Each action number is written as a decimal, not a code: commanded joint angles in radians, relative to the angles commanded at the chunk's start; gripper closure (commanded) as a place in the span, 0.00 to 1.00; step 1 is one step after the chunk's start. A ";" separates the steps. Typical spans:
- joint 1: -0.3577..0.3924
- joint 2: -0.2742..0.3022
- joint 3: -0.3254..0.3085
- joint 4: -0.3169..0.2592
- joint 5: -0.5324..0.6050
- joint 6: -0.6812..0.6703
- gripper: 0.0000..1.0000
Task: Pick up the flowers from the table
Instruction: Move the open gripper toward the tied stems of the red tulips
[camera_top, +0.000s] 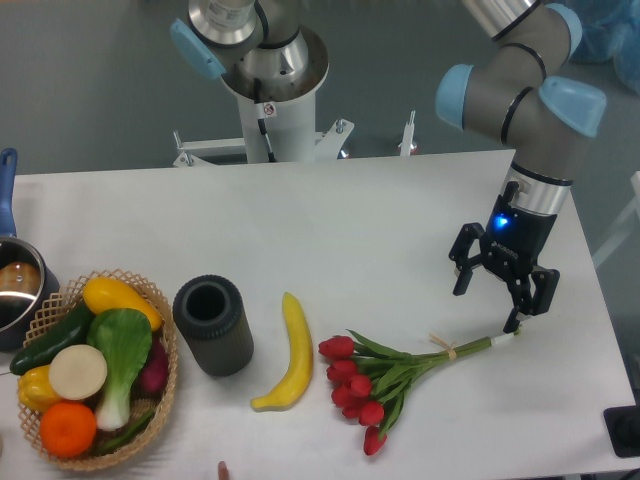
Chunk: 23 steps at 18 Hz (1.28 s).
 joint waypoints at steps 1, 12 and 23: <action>0.000 0.000 0.000 0.000 0.000 0.000 0.00; -0.017 0.028 -0.015 -0.002 0.002 -0.159 0.00; -0.077 0.063 -0.066 0.006 -0.188 -0.248 0.00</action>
